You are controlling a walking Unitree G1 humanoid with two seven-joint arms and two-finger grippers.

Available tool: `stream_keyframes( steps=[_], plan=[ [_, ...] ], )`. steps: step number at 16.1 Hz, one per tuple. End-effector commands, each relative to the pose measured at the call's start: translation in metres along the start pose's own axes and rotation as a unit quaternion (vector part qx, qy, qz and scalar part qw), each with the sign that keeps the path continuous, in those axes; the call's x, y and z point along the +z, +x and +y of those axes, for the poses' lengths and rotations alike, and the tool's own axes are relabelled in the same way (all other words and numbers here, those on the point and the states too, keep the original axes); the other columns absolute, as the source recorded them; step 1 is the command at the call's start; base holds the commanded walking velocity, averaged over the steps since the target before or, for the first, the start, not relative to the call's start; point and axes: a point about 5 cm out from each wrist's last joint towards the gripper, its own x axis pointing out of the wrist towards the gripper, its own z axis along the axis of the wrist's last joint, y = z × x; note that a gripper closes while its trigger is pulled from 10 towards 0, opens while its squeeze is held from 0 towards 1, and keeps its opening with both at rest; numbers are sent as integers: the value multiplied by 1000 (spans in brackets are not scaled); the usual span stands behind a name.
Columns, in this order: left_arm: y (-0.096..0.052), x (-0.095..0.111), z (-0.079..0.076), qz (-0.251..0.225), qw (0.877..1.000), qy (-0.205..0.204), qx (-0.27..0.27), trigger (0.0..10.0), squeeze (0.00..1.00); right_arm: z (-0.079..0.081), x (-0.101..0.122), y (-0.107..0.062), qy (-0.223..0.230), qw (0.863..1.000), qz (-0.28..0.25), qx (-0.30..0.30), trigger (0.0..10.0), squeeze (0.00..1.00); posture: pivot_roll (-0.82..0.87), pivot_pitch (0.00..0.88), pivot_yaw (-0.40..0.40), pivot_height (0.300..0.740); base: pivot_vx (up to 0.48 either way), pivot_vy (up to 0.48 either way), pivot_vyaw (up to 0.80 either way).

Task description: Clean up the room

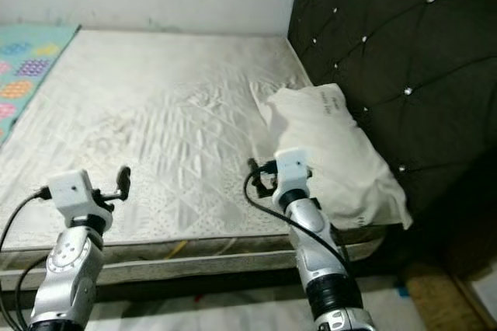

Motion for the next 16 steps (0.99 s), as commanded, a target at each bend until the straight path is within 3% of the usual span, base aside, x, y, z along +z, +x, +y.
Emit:
stream_keyframes(
  steps=[1, 5, 9, 16],
  plan=[
    [1, -1, -8, 2, 1000, -3, -8, 10000, 0, -10, -1, -2, -6, 1000, 3, -12, 10000, 0, -84, 3, -32, 740, 0, 405, 0],
    [1, -1, -8, 0, 1000, -3, -6, 10000, 0, -10, -1, -2, -7, 1000, 4, -11, 10000, 0, -84, 6, -31, 740, 0, 409, 0],
    [0, 1, -8, -6, 1000, -13, -26, 10000, 0, -9, -2, -1, -8, 1000, 5, -9, 10000, 0, -86, 10, -30, 740, 0, 0, 0],
    [-1, 2, -12, -8, 999, -22, -43, 10000, 0, -9, -2, -1, -8, 1000, 6, -8, 10000, 0, -87, 12, -30, 740, 329, 0, 0]
  ],
)
